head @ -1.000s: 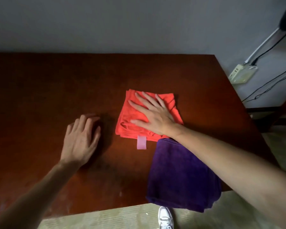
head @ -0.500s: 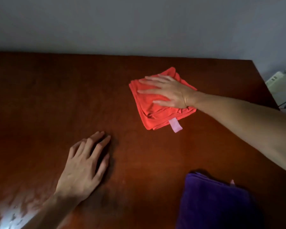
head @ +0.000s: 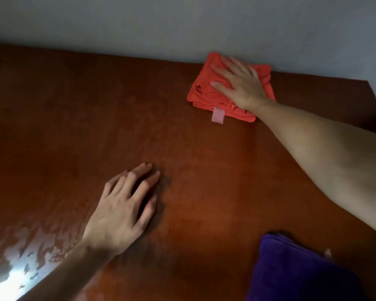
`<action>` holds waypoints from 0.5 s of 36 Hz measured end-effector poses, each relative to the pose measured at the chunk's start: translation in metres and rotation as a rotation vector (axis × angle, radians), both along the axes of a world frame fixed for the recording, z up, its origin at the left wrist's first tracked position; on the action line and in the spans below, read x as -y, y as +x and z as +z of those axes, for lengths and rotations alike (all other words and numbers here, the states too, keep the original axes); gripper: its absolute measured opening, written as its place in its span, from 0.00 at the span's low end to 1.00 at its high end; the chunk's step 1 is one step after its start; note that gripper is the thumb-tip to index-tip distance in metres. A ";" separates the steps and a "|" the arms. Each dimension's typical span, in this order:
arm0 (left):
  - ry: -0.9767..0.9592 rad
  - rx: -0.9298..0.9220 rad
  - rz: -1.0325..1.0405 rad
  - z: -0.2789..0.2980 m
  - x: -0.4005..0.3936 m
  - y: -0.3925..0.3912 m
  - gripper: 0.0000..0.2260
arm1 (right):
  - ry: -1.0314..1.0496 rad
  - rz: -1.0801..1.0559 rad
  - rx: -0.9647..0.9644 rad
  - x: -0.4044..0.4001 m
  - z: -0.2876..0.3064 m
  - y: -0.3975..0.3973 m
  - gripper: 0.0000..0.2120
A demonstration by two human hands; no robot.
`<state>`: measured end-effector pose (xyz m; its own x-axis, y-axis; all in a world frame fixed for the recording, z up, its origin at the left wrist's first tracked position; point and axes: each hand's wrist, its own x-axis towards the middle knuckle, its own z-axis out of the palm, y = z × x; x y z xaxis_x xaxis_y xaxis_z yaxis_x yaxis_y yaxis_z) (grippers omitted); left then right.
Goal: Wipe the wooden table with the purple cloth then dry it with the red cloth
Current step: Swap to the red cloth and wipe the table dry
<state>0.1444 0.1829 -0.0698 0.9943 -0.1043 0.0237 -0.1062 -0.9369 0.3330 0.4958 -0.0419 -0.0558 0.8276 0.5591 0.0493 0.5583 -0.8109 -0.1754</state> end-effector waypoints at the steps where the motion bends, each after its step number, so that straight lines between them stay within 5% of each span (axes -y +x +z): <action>1: 0.001 0.011 -0.002 0.000 0.000 -0.001 0.22 | 0.010 -0.059 0.005 -0.001 -0.002 -0.009 0.35; 10: -0.026 0.110 0.015 -0.004 0.000 -0.003 0.21 | 0.037 -0.193 0.000 -0.011 -0.004 -0.156 0.41; 18: -0.073 0.268 0.141 0.003 -0.006 -0.009 0.16 | 0.068 -0.015 0.105 -0.013 -0.019 -0.353 0.38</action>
